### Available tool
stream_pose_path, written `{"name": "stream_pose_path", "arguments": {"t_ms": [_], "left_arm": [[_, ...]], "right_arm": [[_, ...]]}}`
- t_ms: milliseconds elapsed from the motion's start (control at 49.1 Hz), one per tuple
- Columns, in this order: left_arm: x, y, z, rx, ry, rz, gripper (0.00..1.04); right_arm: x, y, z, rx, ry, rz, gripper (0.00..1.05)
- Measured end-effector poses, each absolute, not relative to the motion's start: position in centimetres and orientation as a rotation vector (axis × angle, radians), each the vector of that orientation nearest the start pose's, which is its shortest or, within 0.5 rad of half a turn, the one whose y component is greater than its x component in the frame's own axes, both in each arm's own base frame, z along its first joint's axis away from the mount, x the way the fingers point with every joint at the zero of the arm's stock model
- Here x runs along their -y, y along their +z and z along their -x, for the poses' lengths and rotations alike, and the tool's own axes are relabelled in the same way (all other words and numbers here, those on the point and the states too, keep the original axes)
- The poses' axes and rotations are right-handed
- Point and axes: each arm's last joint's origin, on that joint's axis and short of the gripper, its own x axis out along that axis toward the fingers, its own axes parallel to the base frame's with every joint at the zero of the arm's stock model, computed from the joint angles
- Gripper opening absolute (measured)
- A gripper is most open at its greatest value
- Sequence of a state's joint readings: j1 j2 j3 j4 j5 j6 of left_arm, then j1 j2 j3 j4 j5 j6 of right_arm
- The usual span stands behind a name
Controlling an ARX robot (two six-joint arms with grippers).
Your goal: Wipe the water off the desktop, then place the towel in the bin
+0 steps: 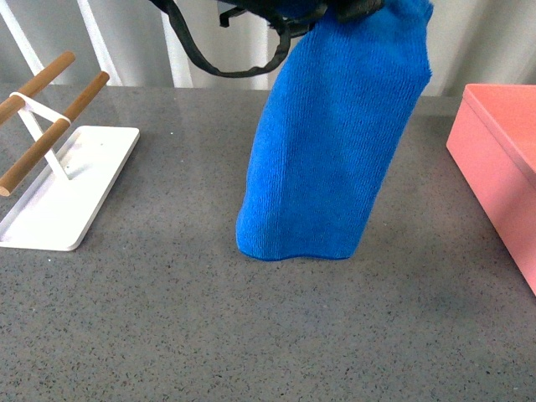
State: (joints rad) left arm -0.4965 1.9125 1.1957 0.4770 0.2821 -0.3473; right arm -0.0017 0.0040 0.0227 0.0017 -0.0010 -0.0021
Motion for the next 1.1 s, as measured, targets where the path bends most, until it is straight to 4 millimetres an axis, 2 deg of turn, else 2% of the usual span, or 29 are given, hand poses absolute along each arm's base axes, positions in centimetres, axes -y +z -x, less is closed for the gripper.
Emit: {"name": "stream_pose_path", "arguments": {"t_ms": [204, 427, 488, 550, 631, 692, 733, 773, 855, 1018, 1099], "left_arm": [[20.4, 20.3, -36.7, -0.399, -0.78, 0.379, 0.06], [20.4, 20.1, -36.6, -0.404, -0.782, 0.384, 0.06], [20.4, 20.1, -36.6, -0.405, -0.777, 0.383, 0.06], [20.4, 20.1, -36.6, -0.412, -0.776, 0.381, 0.06], [20.4, 20.0, -36.6, -0.424, -0.777, 0.374, 0.06], [20.4, 20.1, -36.7, -0.427, -0.773, 0.37, 0.06], [20.4, 20.4, -36.8, -0.42, -0.765, 0.37, 0.06], [20.5, 20.7, -37.0, -0.411, -0.759, 0.37, 0.06], [20.5, 21.4, -37.4, -0.397, -0.748, 0.372, 0.06], [20.6, 22.4, -37.9, -0.378, -0.727, 0.382, 0.06], [20.6, 22.9, -38.0, -0.371, -0.714, 0.387, 0.06]], "right_arm": [[0.0, 17.1, -9.7, 0.02, -0.001, 0.003, 0.98], [0.0, 17.1, -9.7, 0.02, 0.0, 0.003, 0.98], [0.0, 17.1, -10.0, -0.09, 0.132, 0.045, 0.98], [0.1, 18.0, -11.4, -0.125, 0.25, 0.054, 0.98], [0.3, 20.0, -13.9, -0.09, 0.275, 0.081, 0.98], [0.2, 21.7, -16.9, -0.094, 0.309, 0.082, 0.98], [0.0, 22.0, -18.7, -0.15, 0.344, 0.074, 0.98], [-0.4, 21.4, -20.3, -0.225, 0.371, 0.074, 0.98], [-1.8, 19.3, -22.0, -0.356, 0.441, 0.096, 0.98], [-4.4, 16.7, -22.1, -0.413, 0.562, 0.159, 0.98], [-5.4, 16.2, -22.2, -0.391, 0.588, 0.182, 0.98]]}}
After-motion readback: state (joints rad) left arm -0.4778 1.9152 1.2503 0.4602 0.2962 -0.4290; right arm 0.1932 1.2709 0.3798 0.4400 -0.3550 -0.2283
